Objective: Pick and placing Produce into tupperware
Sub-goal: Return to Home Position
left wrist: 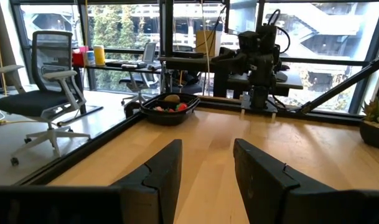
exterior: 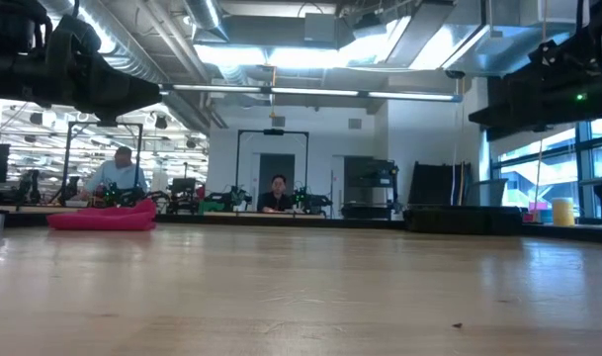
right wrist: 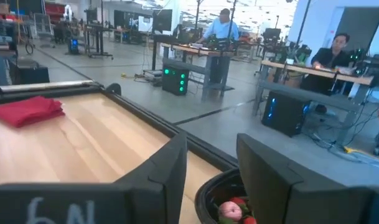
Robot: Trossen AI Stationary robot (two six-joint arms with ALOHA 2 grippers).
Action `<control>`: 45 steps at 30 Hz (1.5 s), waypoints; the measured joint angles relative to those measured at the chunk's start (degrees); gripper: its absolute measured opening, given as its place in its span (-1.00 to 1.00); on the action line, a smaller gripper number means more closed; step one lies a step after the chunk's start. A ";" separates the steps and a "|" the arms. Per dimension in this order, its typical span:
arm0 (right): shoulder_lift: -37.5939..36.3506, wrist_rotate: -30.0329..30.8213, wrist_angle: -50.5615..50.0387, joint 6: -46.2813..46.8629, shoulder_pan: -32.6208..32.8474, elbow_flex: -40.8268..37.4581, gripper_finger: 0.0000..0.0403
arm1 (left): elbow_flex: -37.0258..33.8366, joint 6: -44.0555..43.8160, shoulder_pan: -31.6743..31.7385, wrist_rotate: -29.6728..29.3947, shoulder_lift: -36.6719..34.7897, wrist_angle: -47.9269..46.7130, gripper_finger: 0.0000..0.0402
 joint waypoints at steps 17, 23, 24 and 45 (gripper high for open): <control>0.02 0.04 0.00 3.20 0.00 0.00 -0.29 | 0.00 0.00 0.00 0.00 0.00 0.00 -0.32; 0.02 0.04 0.00 3.16 0.00 0.00 -0.29 | 0.00 0.00 0.00 0.00 0.00 0.00 -0.32; 0.02 0.04 0.00 3.16 0.00 0.00 -0.29 | 0.00 0.00 0.00 0.00 0.00 0.00 -0.32; 0.02 0.04 0.00 3.14 0.00 0.00 -0.29 | 0.00 0.00 0.00 0.00 0.00 0.00 -0.32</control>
